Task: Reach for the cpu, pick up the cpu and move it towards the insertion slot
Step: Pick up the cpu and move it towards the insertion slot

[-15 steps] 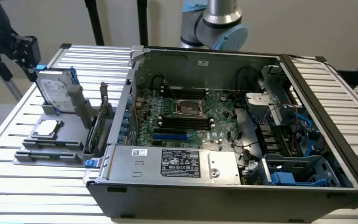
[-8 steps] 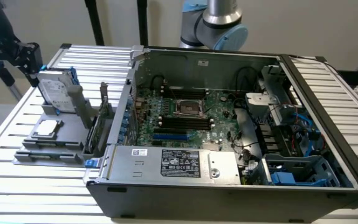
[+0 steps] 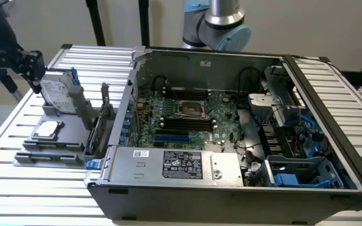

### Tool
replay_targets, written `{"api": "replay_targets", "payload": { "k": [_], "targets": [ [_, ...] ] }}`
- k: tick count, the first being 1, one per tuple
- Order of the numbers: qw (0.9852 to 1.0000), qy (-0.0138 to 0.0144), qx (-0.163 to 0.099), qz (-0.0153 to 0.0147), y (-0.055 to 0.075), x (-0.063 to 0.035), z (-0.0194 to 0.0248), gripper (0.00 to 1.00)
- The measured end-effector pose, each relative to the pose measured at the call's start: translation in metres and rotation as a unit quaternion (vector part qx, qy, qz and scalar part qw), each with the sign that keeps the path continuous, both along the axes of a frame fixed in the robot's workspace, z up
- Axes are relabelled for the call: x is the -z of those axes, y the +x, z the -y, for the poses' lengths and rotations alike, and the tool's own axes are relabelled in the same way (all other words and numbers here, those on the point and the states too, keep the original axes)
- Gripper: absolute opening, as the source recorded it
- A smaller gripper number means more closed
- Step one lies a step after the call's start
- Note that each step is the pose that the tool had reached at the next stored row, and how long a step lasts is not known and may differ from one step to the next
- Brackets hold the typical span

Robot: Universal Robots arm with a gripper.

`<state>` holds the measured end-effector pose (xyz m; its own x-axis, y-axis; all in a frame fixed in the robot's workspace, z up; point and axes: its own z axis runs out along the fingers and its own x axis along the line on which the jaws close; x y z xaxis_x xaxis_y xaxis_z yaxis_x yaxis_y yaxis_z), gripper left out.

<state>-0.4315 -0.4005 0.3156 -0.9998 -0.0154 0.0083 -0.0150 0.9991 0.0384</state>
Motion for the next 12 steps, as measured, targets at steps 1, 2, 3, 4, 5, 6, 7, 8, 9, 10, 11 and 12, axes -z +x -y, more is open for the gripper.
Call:
{"api": "replay_targets", "payload": {
  "k": [1,2,3,4,5,6,7,8,9,10,11,12],
  "targets": [
    [1.0000,0.0000,0.000,0.0000,0.000,0.0018,0.0003,0.60],
    [1.0000,0.0000,0.000,-0.0001,0.000,0.0035,0.0006,0.60],
    [1.0000,-0.0001,0.000,-0.0001,0.000,0.0053,0.0008,0.60],
    [1.0000,-0.0001,0.000,-0.0001,0.000,0.0071,0.0010,0.60],
    [1.0000,0.0000,0.001,-0.0001,0.000,0.0091,0.0013,0.60],
    [1.0000,0.0000,0.001,-0.0001,0.000,0.0109,0.0015,0.60],
    [1.0000,0.0000,0.001,-0.0001,0.000,0.0126,0.0016,0.60],
    [1.0000,0.0000,0.001,0.0000,0.000,0.0145,0.0019,0.60],
    [1.0000,0.0000,0.001,-0.0001,0.000,0.0162,0.0021,0.60],
    [1.0000,0.0000,0.001,-0.0001,0.000,0.0182,0.0023,0.60],
    [1.0000,0.0000,0.001,-0.0001,0.000,0.0200,0.0025,0.60],
    [1.0000,-0.0001,0.001,-0.0001,0.000,0.0217,0.0027,0.60]
  ]
}}
